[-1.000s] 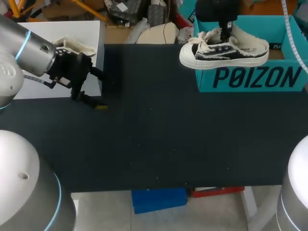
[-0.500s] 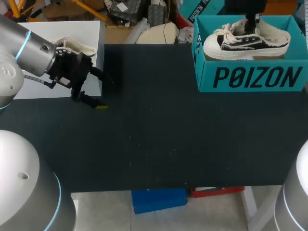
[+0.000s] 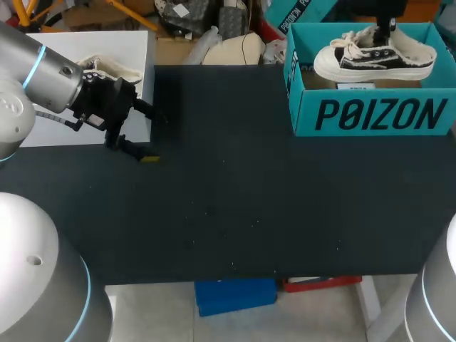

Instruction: Take the shoe out of the shoebox, open the shoe tongue, remove and reinsert the insole, then place the shoe into the shoebox

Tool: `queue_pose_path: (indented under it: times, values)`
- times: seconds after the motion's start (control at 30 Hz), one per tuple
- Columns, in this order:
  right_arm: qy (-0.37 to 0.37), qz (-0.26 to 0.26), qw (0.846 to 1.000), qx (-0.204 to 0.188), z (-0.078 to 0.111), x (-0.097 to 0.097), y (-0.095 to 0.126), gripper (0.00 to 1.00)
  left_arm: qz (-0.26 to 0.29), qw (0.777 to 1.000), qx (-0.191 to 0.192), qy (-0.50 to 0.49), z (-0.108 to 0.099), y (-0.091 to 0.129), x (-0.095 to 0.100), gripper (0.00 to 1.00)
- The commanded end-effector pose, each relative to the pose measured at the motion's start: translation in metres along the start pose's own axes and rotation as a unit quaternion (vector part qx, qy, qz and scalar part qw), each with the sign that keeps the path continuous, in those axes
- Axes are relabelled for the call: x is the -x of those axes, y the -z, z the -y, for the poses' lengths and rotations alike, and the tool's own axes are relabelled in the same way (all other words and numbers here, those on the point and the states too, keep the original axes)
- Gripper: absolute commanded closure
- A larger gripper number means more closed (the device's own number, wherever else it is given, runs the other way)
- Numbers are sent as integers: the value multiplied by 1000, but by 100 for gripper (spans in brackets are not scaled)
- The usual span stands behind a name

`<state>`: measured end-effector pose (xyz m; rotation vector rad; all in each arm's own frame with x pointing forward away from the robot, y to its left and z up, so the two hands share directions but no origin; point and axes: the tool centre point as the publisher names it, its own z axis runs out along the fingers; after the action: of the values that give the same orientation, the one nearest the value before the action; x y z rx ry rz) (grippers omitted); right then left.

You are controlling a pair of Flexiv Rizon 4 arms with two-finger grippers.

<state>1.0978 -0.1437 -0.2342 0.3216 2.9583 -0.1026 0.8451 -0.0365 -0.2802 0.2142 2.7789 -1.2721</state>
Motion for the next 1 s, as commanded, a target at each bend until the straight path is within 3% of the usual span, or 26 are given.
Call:
queue_pose_path:
  times: [0.03, 0.33, 1.0]
  values:
    - [-11, -25, 1000, 2, 2, 12, -9, 100, 0, 1000, 1, 0, -1, -1, 0, 0]
    - [-32, -34, 999, 11, 11, 17, -27, 100, 0, 1000, 1, 0, -1, -1, 0, 0]
    - [-36, -89, 994, 43, 0, 15, -106, 100, 0, 1000, 1, 0, -1, -1, 0, 0]
